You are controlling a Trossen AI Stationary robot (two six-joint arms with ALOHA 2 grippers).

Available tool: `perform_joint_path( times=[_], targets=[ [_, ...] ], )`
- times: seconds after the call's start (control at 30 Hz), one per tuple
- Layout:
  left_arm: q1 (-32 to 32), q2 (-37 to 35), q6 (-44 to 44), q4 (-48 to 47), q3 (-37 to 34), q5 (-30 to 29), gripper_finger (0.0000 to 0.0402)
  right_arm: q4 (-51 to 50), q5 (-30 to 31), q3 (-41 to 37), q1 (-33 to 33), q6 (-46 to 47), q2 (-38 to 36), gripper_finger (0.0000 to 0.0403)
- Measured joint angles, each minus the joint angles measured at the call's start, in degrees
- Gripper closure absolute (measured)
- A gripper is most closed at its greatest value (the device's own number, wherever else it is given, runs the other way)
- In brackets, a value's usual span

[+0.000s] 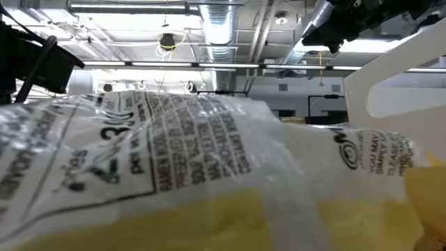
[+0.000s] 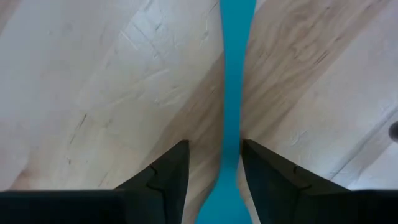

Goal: Pick & Place Food Item
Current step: Put the blue spoon in the white bin

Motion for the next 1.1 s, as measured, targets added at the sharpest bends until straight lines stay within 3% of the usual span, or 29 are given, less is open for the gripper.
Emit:
perform_joint_path(
  times=[0.23,0.67,0.97,1.1],
  targets=[
    [-0.02,-0.66,-0.01,-0.01,-0.09,-0.34,0.0275,-0.01,-0.01,0.01,0.0,0.0,0.0,0.0398],
    [-0.02,-0.7,-0.15,0.04,-0.04,-1.99,0.0379,-0.01,0.0,0.0,0.0,0.0,0.0,0.0398],
    [-0.02,-0.72,-0.17,0.04,-0.02,-2.81,0.0359,-0.01,0.0,0.0,0.0,0.0,0.0,0.0398],
    [-0.02,-0.72,-0.17,0.29,0.0,-2.84,0.0368,-0.01,0.0,0.0,0.0,0.0,0.0,0.0398]
  ],
)
